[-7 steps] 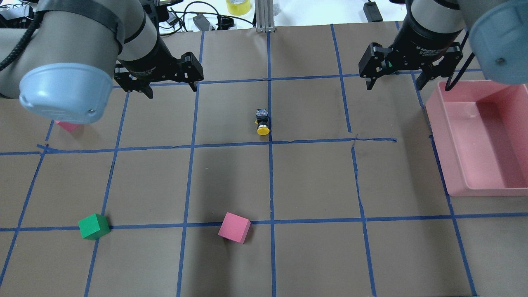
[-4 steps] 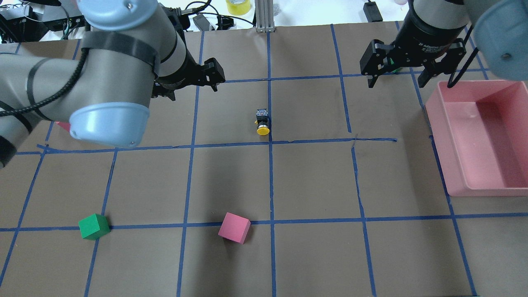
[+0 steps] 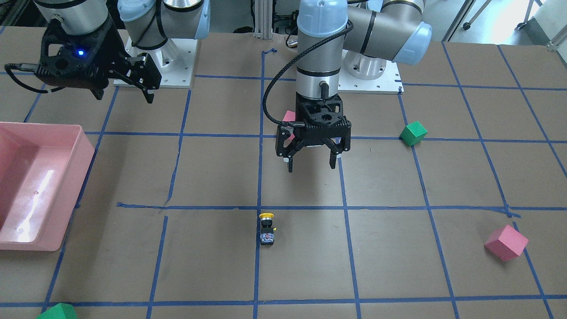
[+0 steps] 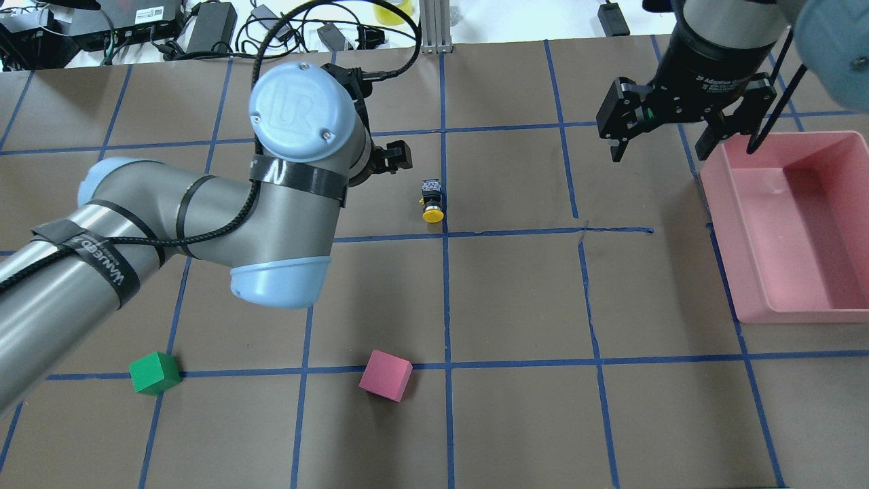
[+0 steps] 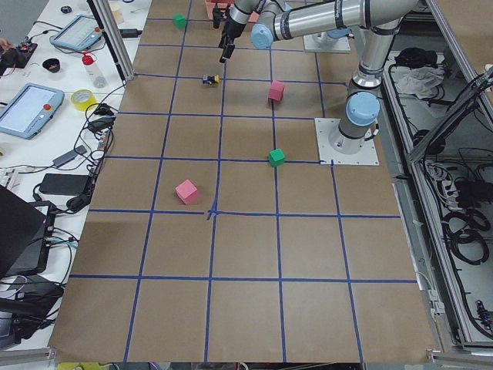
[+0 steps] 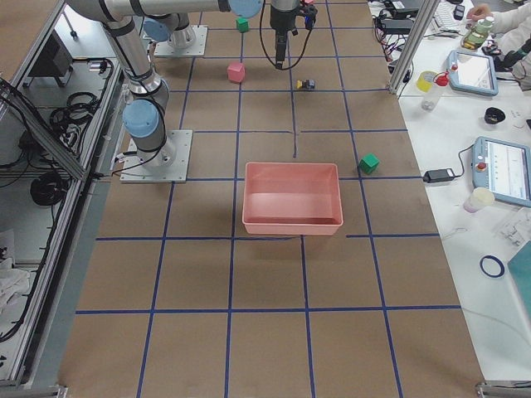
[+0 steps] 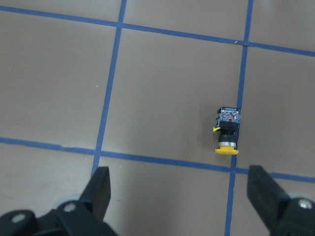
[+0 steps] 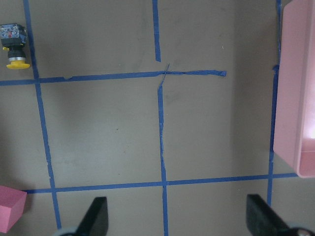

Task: Align button upright
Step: 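Move the left gripper over the lying switch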

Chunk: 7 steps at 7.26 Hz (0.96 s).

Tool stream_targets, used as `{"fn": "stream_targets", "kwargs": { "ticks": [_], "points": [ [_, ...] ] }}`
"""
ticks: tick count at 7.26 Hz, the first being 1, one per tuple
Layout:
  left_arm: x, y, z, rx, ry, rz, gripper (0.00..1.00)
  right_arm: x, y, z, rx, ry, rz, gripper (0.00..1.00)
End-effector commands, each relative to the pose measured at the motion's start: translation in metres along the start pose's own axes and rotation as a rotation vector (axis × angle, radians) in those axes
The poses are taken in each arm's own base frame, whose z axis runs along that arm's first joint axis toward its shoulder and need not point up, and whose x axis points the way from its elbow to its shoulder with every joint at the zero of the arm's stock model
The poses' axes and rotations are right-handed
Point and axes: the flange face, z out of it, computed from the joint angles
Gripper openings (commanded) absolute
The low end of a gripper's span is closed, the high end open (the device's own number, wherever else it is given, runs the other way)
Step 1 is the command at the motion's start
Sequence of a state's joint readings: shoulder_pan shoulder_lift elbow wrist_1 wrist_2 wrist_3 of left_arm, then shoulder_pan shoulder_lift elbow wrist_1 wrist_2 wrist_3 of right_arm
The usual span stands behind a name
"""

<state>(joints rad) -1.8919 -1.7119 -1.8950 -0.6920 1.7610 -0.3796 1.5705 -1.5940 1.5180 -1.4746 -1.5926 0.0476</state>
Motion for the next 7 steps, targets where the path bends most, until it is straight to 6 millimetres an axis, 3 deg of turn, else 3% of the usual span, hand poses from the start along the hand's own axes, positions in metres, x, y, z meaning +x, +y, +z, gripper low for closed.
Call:
{"fn": "stream_targets", "kwargs": {
  "ticks": [1, 5, 7],
  "points": [
    [0.017, 0.026, 0.038, 0.021, 0.003, 0.026, 0.94, 0.001, 0.002, -0.008, -0.01, -0.003, 0.003, 1.0],
    [0.036, 0.063, 0.1, 0.083, 0.089, 0.093, 0.95, 0.001, 0.001, -0.005, -0.012, 0.0, 0.001, 1.0],
    [0.051, 0.082, 0.119, 0.15, 0.037, 0.116, 0.93, 0.001, 0.0, -0.006, -0.006, 0.0, 0.001, 1.0]
  ]
}}
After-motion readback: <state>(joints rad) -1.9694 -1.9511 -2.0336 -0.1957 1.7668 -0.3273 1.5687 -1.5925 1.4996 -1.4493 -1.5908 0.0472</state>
